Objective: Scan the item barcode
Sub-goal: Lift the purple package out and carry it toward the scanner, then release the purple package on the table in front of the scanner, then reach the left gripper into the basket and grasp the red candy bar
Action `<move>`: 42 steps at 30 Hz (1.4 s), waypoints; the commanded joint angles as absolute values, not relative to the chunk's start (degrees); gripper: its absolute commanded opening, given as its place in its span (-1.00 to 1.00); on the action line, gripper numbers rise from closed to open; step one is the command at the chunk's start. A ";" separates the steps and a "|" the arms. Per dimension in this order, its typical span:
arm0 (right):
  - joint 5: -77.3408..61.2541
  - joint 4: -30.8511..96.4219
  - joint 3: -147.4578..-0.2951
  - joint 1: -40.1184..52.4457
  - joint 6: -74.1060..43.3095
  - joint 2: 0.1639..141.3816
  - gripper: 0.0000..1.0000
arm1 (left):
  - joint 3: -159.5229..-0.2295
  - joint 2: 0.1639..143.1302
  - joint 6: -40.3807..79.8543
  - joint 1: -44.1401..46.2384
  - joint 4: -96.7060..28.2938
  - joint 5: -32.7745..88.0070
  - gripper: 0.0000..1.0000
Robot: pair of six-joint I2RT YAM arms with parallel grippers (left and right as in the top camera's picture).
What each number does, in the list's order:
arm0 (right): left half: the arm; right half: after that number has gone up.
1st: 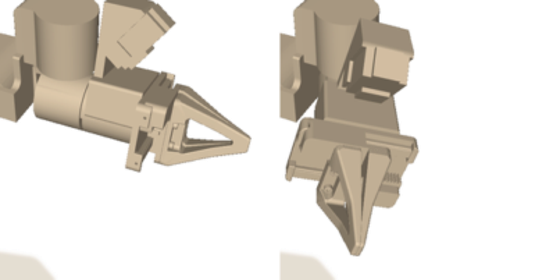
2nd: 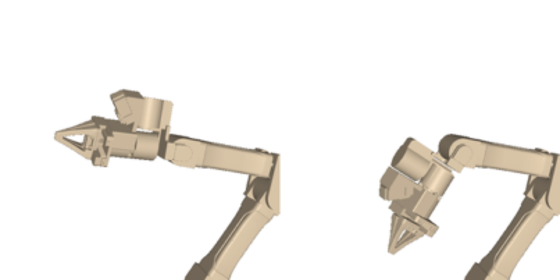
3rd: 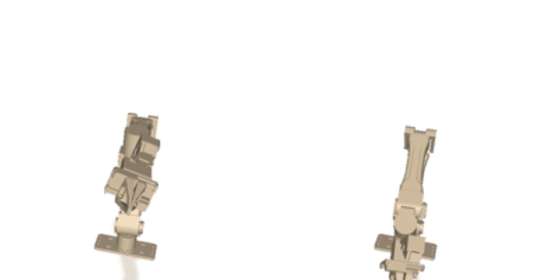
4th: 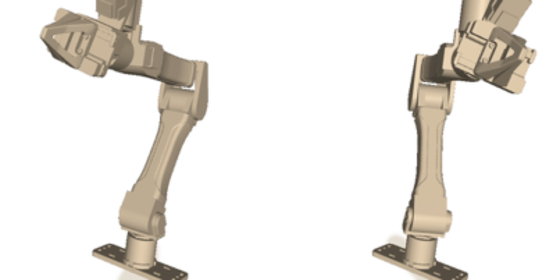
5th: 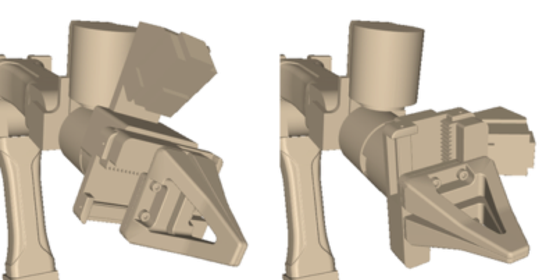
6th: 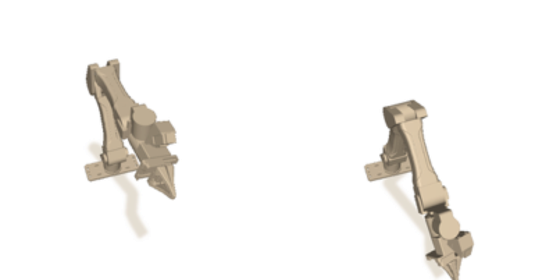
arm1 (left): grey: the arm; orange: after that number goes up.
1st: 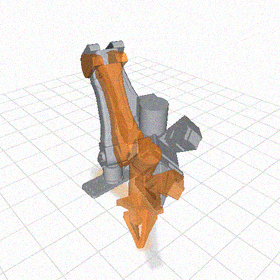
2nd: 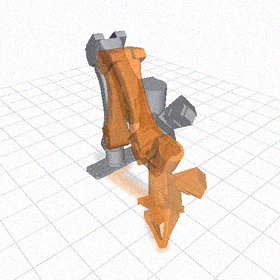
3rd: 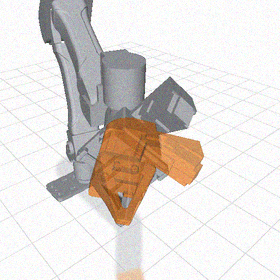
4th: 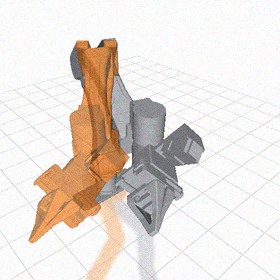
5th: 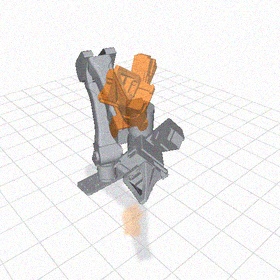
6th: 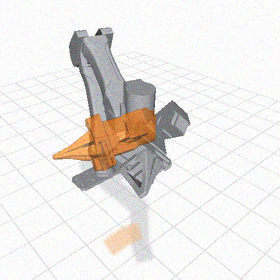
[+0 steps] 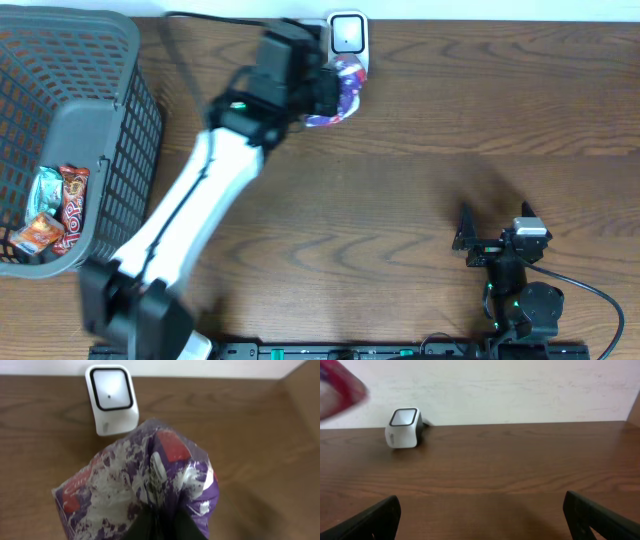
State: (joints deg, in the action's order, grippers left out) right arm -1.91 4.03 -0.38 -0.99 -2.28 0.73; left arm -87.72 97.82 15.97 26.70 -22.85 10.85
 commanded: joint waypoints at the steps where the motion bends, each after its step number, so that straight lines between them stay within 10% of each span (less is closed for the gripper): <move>1: -1.85 4.25 -0.32 -1.30 -1.63 0.60 0.98 | -87.88 102.13 14.31 29.34 -18.04 1.87 -0.69; 5: -1.85 4.25 -0.32 -1.30 -1.63 0.60 0.98 | -87.88 106.59 13.52 31.03 -13.34 1.89 -0.09; 7: -1.85 4.25 -0.32 -1.30 -1.63 0.60 0.99 | -87.88 107.13 13.19 31.38 -13.15 1.89 0.63; 17: -1.85 4.25 -0.32 -1.30 -1.63 0.60 0.98 | -87.90 91.05 9.82 26.15 -13.93 1.85 0.78; 26: -1.85 4.25 -0.32 -1.30 -1.63 0.60 0.99 | -87.88 73.10 8.62 -0.36 -29.43 -3.38 0.96; 42: -1.85 4.25 -0.32 -1.30 -1.63 0.60 0.98 | -85.06 87.72 8.43 -30.20 -48.47 -10.41 0.96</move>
